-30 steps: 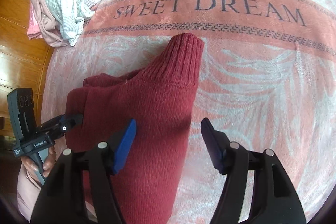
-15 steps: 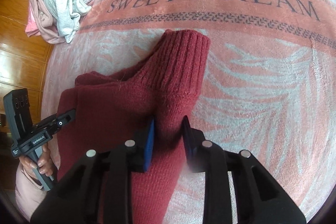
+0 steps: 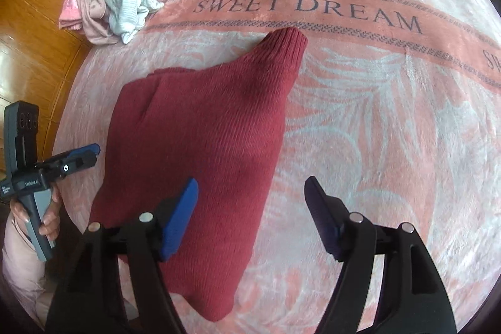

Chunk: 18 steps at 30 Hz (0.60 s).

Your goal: Fold small clothes

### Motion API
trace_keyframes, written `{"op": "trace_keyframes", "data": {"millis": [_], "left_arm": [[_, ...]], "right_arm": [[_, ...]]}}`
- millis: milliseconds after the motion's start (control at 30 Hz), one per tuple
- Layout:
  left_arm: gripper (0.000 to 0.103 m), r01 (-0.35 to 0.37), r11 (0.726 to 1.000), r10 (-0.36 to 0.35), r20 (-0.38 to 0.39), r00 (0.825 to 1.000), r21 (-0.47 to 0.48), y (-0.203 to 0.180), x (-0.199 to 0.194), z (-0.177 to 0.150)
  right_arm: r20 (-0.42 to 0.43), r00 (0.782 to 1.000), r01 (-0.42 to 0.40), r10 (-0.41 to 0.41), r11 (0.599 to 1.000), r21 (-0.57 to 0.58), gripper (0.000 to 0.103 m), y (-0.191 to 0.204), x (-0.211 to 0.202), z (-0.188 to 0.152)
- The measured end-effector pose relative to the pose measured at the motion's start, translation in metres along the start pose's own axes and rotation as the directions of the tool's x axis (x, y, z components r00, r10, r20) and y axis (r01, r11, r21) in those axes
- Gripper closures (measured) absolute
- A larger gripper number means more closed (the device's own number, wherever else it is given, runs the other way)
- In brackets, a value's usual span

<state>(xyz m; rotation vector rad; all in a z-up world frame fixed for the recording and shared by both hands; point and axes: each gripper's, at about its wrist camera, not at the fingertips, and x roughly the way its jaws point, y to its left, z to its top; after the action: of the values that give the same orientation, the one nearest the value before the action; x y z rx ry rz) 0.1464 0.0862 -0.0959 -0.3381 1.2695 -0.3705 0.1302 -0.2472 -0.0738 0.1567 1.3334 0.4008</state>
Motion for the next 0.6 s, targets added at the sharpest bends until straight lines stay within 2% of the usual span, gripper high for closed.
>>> {"op": "trace_keyframes", "data": {"millis": [133, 233, 333, 467, 600], "left_arm": [[0.013, -0.037, 0.999, 0.038, -0.011, 0.999, 0.021, 0.006, -0.001, -0.013], [0.013, -0.016, 1.0, 0.016, -0.013, 1.0, 0.015, 0.009, 0.002, -0.017], [0.013, -0.028, 1.0, 0.028, -0.032, 0.999, 0.011, 0.008, 0.016, -0.015], [0.013, -0.013, 0.999, 0.016, -0.073, 0.997, 0.038, -0.004, 0.038, -0.015], [0.008, -0.027, 0.998, 0.033, -0.107, 0.994, 0.061, -0.011, 0.06, -0.011]], "right_arm": [[-0.016, 1.0, -0.021, 0.021, 1.0, -0.009, 0.032, 0.011, -0.003, -0.019], [-0.018, 0.999, -0.029, 0.029, 0.999, -0.013, 0.031, 0.019, 0.0, -0.02], [-0.025, 0.999, -0.021, 0.021, 1.0, -0.008, 0.03, 0.019, 0.01, -0.018], [-0.055, 0.996, -0.064, 0.065, 0.998, 0.022, 0.028, 0.017, 0.025, -0.015], [-0.074, 0.996, -0.04, 0.042, 0.999, 0.021, 0.026, 0.016, 0.043, -0.015]]}}
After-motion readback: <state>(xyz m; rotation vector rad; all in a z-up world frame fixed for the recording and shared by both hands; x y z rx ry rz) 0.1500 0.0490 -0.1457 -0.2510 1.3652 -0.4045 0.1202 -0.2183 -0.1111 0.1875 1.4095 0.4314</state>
